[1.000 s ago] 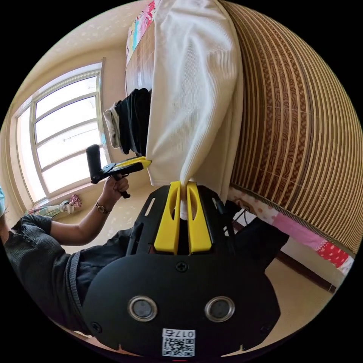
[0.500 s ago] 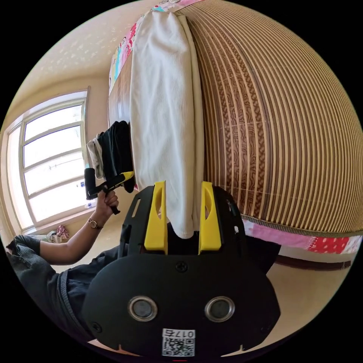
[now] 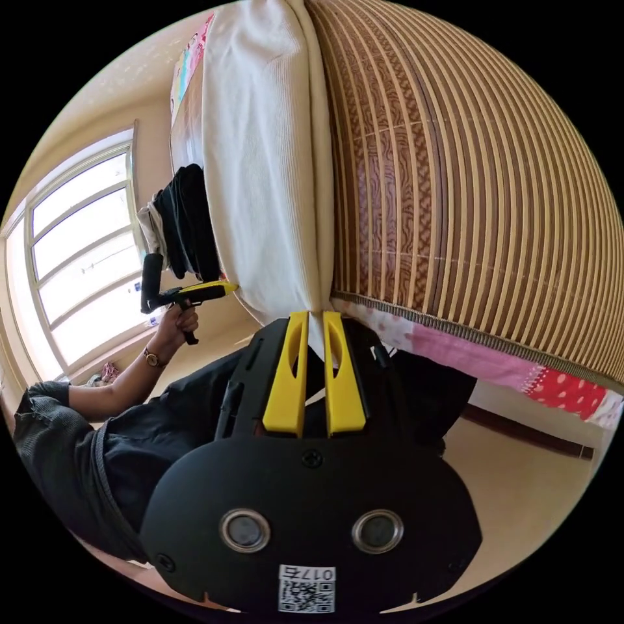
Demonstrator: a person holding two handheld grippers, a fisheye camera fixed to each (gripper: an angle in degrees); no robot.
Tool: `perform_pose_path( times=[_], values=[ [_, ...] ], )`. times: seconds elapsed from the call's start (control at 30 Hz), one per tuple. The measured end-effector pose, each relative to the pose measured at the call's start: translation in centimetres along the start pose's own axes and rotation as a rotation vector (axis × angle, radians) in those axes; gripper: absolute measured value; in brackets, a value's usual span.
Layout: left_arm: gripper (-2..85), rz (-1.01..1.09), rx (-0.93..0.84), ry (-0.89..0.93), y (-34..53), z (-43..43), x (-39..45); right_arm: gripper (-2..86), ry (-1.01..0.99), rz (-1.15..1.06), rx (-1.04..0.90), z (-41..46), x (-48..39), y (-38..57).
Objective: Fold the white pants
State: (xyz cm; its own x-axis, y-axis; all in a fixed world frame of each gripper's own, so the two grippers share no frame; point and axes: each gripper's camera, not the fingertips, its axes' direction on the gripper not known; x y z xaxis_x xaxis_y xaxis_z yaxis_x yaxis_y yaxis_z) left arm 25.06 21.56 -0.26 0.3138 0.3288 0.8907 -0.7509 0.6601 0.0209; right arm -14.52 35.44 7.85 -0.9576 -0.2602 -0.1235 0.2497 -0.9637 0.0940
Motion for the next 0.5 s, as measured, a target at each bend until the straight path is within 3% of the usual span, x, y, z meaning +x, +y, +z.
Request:
perform_pose_path(
  times=[0.23,0.4,0.5],
  values=[
    [13.0,-0.029,0.261,0.409,-4.9,-5.3,-6.0,14.5,-0.2,-0.012,0.134,-5.4,3.0,-5.8],
    [13.2,0.079,0.266,0.491,-12.1,-6.7,-5.8,14.2,-0.438,-0.079,0.205,-6.3,3.0,-12.5],
    [10.5,0.106,0.25,0.497,-15.2,-6.7,-4.3,11.5,-0.391,-0.094,0.112,-5.0,1.2,-14.6]
  ],
)
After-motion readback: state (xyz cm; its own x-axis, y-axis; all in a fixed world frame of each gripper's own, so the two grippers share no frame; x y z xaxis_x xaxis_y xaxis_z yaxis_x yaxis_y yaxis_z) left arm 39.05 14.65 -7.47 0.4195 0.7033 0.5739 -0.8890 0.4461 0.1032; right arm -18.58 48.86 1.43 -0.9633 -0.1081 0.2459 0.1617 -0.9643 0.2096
